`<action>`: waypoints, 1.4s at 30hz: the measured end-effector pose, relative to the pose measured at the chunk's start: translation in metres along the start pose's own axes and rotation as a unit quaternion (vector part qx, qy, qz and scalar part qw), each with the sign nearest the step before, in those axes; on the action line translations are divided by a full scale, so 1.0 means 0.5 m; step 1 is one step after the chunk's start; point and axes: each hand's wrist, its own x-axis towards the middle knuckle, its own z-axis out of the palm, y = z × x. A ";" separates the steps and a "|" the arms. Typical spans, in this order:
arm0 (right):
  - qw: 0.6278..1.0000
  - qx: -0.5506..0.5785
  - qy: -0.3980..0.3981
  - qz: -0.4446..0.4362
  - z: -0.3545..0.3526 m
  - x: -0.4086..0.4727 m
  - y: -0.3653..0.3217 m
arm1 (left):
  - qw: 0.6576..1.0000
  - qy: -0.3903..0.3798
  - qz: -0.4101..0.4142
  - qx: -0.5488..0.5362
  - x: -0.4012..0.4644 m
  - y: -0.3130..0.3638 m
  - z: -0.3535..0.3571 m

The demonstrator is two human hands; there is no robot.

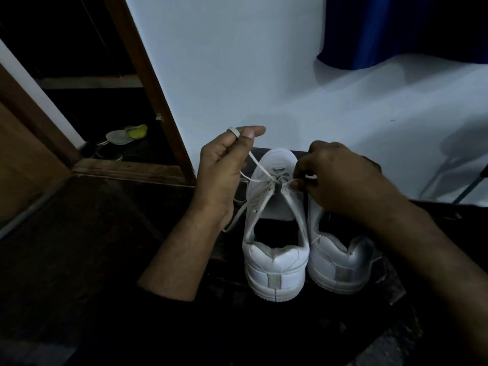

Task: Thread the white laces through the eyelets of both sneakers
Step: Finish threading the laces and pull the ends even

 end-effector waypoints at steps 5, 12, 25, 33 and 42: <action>0.991 0.121 0.050 -0.001 0.009 0.010 0.010 | 1.000 -0.013 0.003 -0.014 0.004 -0.003 -0.003; 0.730 0.673 0.101 0.065 -0.021 0.007 0.006 | 0.995 -0.095 -0.037 0.010 0.000 -0.017 0.002; 0.999 0.010 -0.019 -0.049 0.018 0.010 0.006 | 0.989 -0.130 0.001 0.067 0.006 -0.038 -0.016; 0.837 0.538 0.095 0.044 -0.011 0.009 0.013 | 0.949 -0.166 -0.016 0.268 0.014 -0.059 -0.039; 0.933 0.340 0.115 0.018 -0.003 0.005 0.004 | 0.906 -0.261 -0.066 0.326 0.009 -0.034 -0.057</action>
